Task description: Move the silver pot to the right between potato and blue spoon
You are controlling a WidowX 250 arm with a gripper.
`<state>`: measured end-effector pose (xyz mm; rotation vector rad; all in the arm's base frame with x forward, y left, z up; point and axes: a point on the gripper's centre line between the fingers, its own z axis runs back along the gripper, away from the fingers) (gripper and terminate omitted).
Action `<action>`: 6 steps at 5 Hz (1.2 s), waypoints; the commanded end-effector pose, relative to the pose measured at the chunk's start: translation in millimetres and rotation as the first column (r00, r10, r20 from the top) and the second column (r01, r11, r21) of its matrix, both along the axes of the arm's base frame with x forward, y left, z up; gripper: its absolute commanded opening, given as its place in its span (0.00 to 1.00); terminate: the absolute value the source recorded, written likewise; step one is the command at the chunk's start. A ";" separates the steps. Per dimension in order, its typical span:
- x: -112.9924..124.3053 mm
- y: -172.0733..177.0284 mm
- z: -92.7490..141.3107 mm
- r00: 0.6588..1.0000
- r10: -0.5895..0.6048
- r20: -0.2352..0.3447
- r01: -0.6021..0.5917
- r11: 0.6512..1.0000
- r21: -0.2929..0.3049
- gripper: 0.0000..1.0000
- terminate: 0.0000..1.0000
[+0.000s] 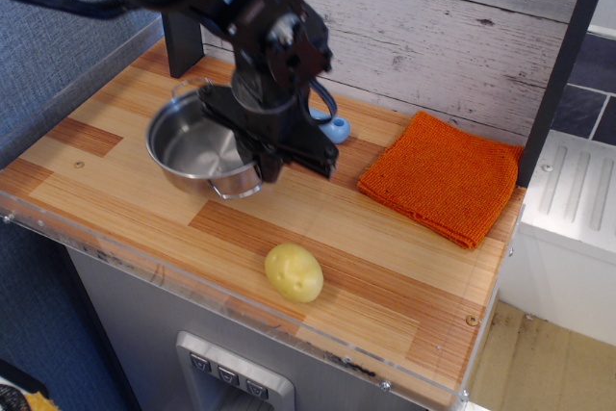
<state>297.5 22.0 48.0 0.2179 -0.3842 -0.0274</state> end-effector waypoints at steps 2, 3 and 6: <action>-2.5 -21.2 -30.8 0.998 -0.050 -0.031 0.050 0.999 0.016 0.00 0.00; -2.3 -22.2 -34.3 0.999 -0.044 -0.031 0.044 0.999 0.009 0.00 0.00; 1.6 -18.8 -24.7 1.000 0.001 -0.019 -0.001 1.000 -0.022 1.00 0.00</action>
